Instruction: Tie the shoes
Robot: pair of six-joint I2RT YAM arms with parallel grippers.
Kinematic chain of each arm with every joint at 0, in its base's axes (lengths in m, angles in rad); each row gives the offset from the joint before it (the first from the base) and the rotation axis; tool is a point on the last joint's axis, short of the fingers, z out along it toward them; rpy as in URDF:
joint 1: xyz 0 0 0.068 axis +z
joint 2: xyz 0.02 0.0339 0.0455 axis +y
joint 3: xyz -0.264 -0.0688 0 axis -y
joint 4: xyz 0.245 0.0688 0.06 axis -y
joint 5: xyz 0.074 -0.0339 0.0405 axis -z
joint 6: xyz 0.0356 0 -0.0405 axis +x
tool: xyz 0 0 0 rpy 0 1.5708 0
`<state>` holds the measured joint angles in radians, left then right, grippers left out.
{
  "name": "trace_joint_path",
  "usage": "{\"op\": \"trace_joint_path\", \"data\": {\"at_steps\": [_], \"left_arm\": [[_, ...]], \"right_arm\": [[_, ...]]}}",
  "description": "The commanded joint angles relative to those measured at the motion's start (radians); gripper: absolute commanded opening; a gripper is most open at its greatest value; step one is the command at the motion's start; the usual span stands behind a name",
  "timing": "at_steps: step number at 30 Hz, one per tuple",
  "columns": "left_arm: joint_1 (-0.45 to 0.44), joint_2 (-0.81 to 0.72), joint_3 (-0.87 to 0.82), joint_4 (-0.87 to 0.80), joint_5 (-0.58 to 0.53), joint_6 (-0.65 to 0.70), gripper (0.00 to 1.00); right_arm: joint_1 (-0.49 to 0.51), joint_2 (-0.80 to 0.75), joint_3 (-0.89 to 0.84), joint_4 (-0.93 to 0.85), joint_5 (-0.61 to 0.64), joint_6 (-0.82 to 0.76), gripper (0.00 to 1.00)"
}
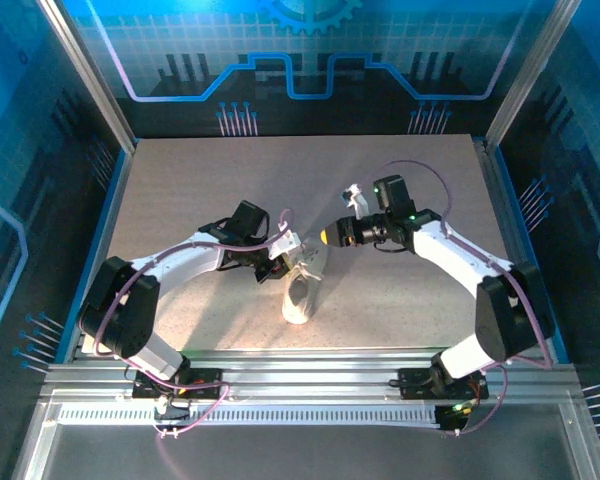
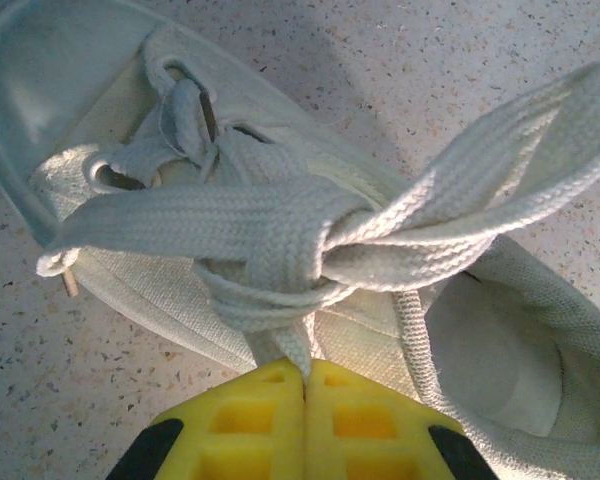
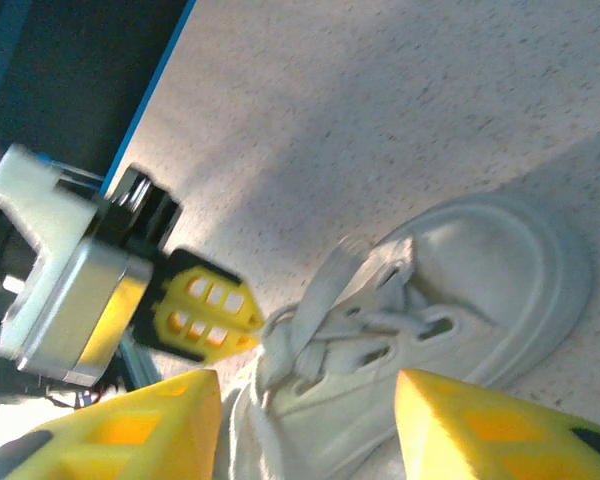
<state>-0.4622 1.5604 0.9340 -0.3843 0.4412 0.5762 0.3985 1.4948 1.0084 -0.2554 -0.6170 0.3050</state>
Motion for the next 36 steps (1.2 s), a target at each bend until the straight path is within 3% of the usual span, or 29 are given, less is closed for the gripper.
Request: {"op": "trace_joint_path", "data": {"at_steps": [1, 12, 21, 24, 30, 32, 36], "left_arm": [[-0.013, 0.010, 0.026, -0.014, 0.002, -0.024, 0.00], [-0.018, 0.032, 0.064, -0.039, 0.003, -0.036, 0.00], [-0.018, 0.040, 0.075, -0.046, 0.007, -0.042, 0.00], [-0.018, 0.038, 0.074, -0.048, 0.004, -0.042, 0.00], [-0.018, 0.035, 0.075, -0.064, -0.008, -0.038, 0.00], [-0.018, 0.033, 0.076, -0.073, -0.015, -0.031, 0.00], [-0.015, 0.035, 0.070, -0.082, -0.019, -0.020, 0.00]], "right_arm": [[0.071, -0.035, -0.053, -0.054, 0.018, -0.065, 0.53], [0.178, 0.059, -0.037, -0.059, 0.106, -0.112, 0.61], [0.198, 0.118, -0.027, -0.063, 0.156, -0.135, 0.68], [0.213, 0.131, -0.021, -0.072, 0.167, -0.149, 0.54], [0.217, 0.112, -0.024, -0.102, 0.227, -0.184, 0.08], [0.215, 0.094, -0.019, -0.124, 0.255, -0.208, 0.00], [0.199, 0.088, -0.003, -0.175, 0.267, -0.248, 0.00]]}}
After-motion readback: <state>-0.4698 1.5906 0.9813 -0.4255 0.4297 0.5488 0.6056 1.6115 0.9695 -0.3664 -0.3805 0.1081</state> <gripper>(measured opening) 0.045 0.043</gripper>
